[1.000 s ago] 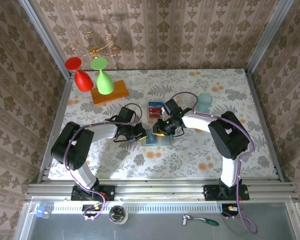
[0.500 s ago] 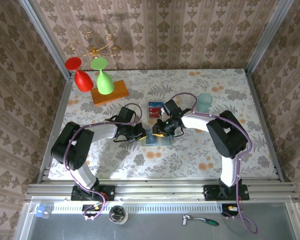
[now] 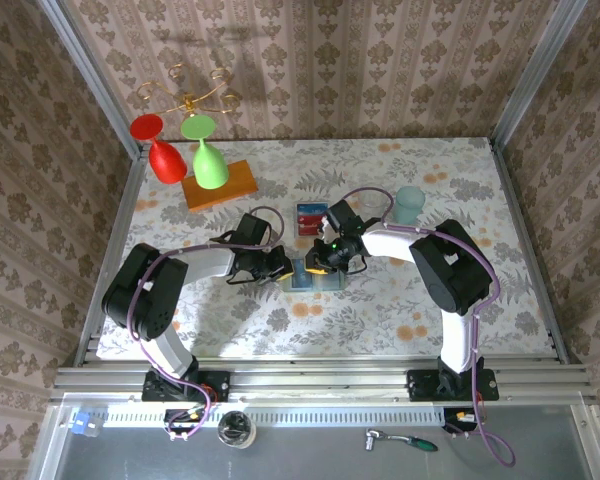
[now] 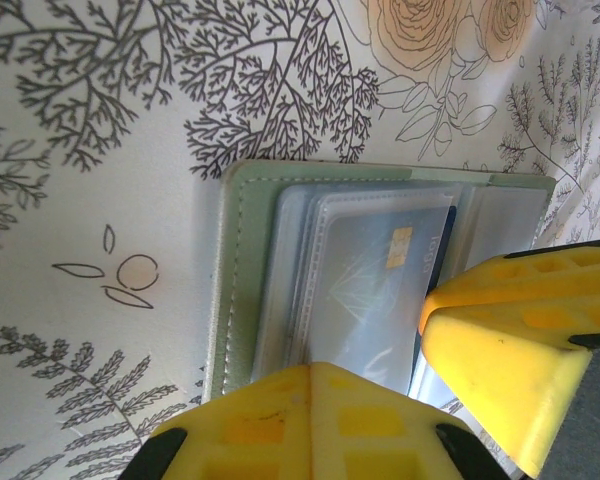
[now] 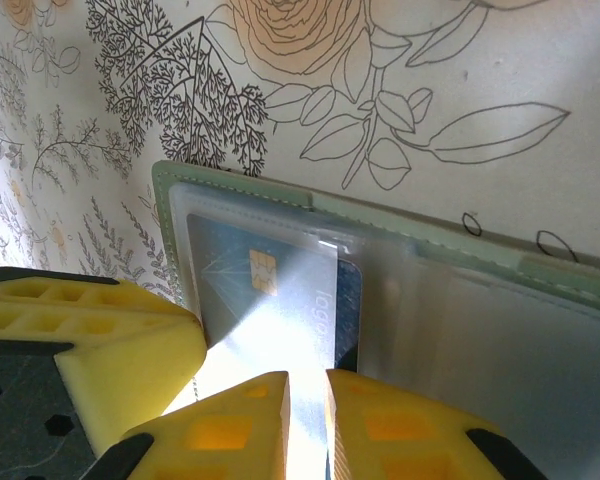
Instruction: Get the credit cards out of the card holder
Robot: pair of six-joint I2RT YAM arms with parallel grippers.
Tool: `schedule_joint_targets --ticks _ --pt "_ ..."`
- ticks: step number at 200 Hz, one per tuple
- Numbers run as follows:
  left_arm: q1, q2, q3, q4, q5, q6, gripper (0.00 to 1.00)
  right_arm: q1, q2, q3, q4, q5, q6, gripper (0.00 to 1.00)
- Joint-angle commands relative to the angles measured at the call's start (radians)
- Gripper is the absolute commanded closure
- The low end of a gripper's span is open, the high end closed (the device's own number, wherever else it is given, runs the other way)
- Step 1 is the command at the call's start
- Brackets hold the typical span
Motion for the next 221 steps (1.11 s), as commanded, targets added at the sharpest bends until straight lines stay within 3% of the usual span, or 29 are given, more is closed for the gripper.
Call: schedule_joint_targets --ticks 1,73,221 --pt "-0.003 0.017 -0.012 -0.027 -0.013 0.006 0.92 0.000 0.020 -0.003 -0.001 -0.020 0.004 0.80" --pt "-0.003 0.017 -0.012 -0.029 -0.013 0.007 0.92 0.001 -0.021 -0.003 -0.091 0.066 -0.032 0.72" --pt "-0.003 -0.015 0.020 -0.055 -0.010 0.021 0.91 0.000 -0.042 0.025 -0.129 0.100 -0.069 0.72"
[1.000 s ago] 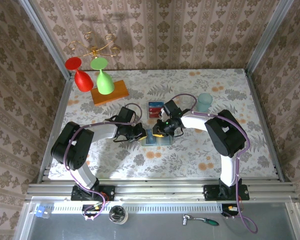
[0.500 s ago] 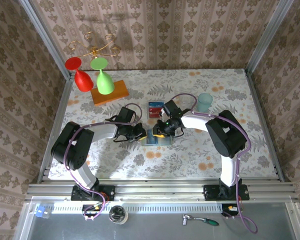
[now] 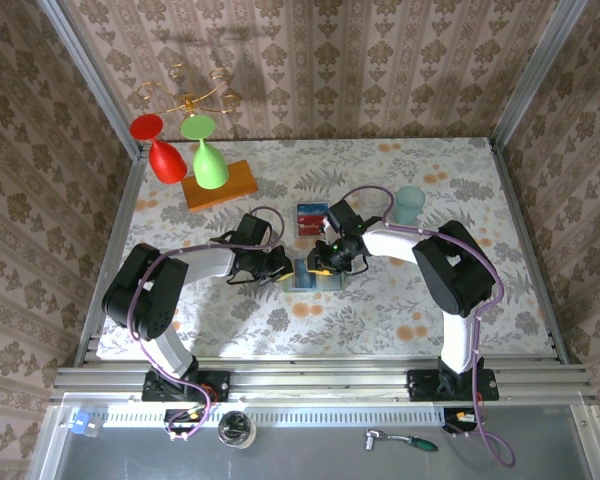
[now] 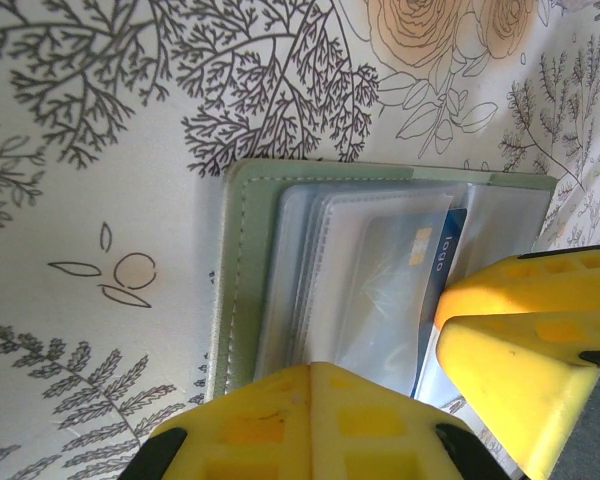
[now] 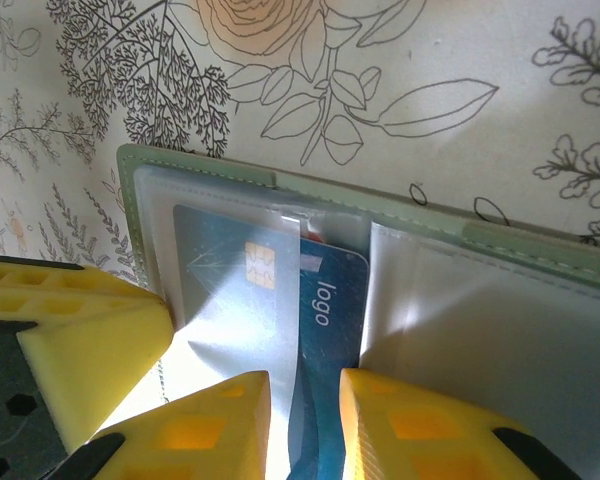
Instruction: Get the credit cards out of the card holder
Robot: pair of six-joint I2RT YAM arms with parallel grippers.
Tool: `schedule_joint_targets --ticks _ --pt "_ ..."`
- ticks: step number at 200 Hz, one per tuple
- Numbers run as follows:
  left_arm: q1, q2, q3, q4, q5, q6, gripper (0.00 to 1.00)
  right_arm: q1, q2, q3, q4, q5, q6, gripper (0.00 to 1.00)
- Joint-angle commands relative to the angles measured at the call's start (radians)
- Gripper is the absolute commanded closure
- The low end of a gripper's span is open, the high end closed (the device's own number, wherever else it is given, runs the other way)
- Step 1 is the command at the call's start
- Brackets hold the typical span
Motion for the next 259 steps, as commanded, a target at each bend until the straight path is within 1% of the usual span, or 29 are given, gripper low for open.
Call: schedule_joint_targets --ticks 1,60,128,150,186,259 --pt "-0.003 -0.017 0.020 -0.054 -0.010 0.021 0.91 0.000 -0.021 0.018 -0.053 0.040 -0.019 0.72" --pt "-0.006 -0.044 0.039 -0.073 -0.003 0.027 0.91 0.000 -0.041 0.014 -0.055 0.041 -0.020 0.72" --pt "-0.029 -0.026 0.062 -0.058 0.018 0.028 0.92 0.000 -0.067 -0.011 -0.020 0.011 -0.001 0.72" --pt "-0.033 -0.007 0.061 -0.051 0.024 0.028 0.93 0.000 -0.058 -0.020 0.007 -0.018 0.013 0.72" --pt "-0.033 0.014 0.048 -0.077 -0.002 0.034 0.97 0.002 -0.037 -0.022 0.026 -0.048 0.024 0.73" --pt "-0.026 0.029 0.023 -0.090 -0.016 0.036 0.98 0.004 0.012 -0.013 0.050 -0.101 0.037 0.75"
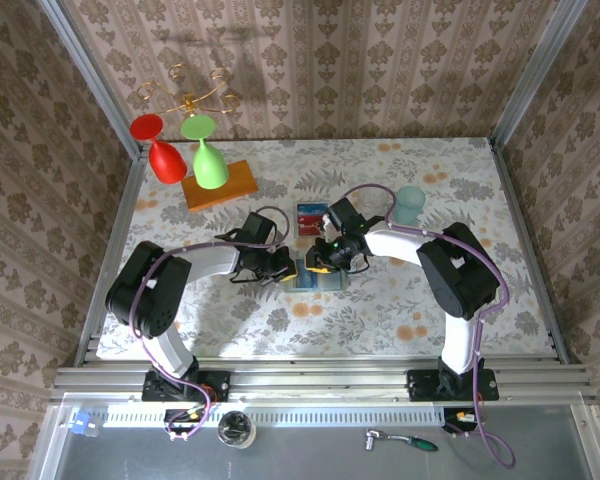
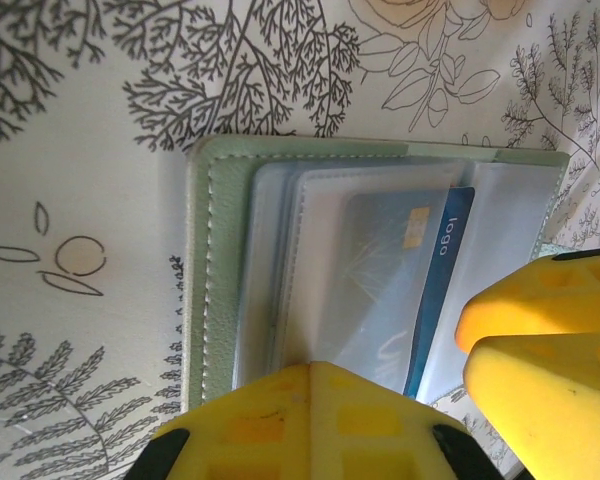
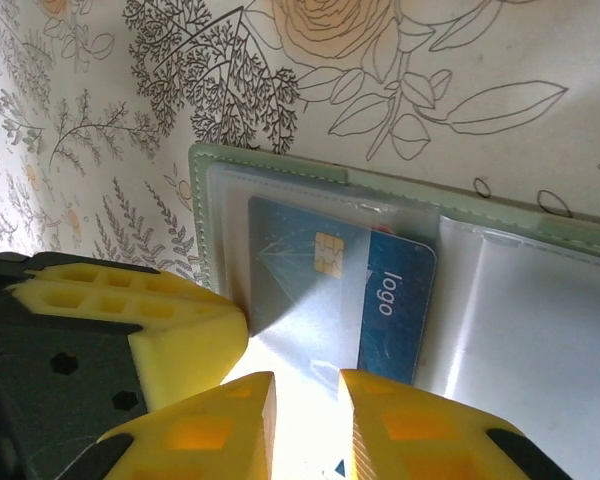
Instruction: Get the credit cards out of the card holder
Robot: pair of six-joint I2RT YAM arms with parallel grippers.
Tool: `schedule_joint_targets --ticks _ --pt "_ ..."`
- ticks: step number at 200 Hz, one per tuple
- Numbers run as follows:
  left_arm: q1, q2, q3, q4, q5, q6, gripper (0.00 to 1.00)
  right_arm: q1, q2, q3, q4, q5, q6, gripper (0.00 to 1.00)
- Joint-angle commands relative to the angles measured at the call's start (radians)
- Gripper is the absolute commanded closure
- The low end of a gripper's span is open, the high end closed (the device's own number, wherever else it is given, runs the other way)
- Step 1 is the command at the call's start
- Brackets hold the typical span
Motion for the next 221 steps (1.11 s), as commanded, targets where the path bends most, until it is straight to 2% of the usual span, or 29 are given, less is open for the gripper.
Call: schedule_joint_targets --ticks 1,135,221 --pt "0.001 0.008 -0.020 -0.031 -0.016 0.020 0.98 0.004 0.037 -0.003 0.008 -0.044 0.010 0.75" --pt "0.005 0.004 -0.025 -0.032 -0.013 0.020 0.98 0.004 0.052 0.071 -0.136 0.091 -0.073 0.75" --pt "0.004 -0.017 0.029 -0.056 -0.002 0.029 0.98 0.003 0.044 0.037 -0.082 0.018 -0.045 0.75"
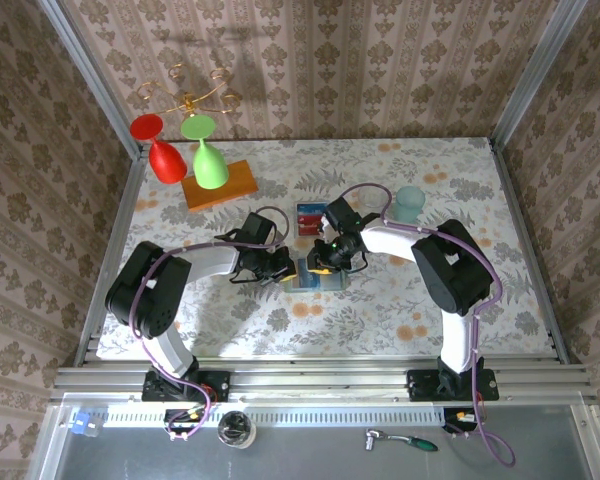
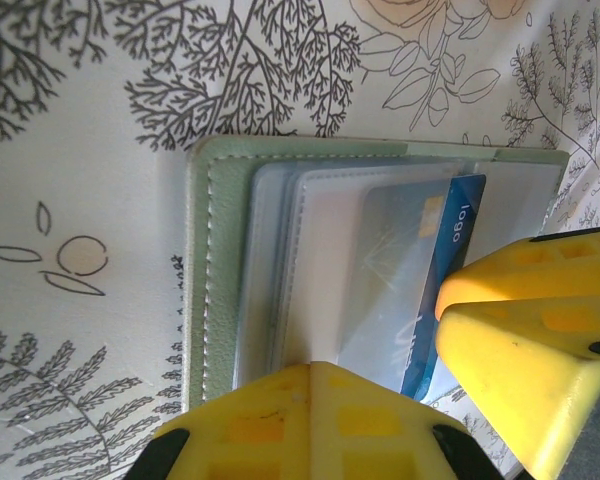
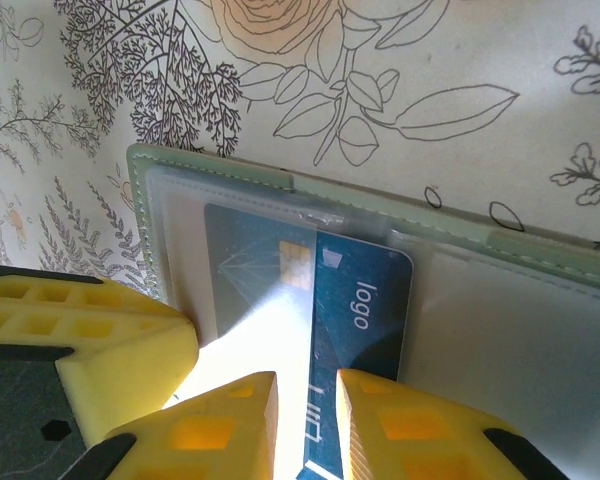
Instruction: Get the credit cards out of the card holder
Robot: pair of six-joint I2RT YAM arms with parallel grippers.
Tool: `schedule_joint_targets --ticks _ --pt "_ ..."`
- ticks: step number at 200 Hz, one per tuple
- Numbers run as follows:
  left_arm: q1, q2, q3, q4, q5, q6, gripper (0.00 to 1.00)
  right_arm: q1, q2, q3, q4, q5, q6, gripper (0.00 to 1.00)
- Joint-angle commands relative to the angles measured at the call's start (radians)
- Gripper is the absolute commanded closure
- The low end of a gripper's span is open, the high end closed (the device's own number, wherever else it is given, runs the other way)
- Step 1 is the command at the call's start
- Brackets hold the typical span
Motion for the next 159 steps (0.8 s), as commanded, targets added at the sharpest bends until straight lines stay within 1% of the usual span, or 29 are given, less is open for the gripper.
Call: schedule_joint_targets --ticks 1,159 --pt "0.003 -0.016 0.029 -0.052 -0.002 0.026 0.98 0.002 0.005 -0.015 0.013 -0.026 0.012 0.75" --pt "-0.009 0.025 0.044 -0.022 0.030 0.019 0.98 -0.008 -0.045 -0.011 0.005 -0.020 0.000 0.75"
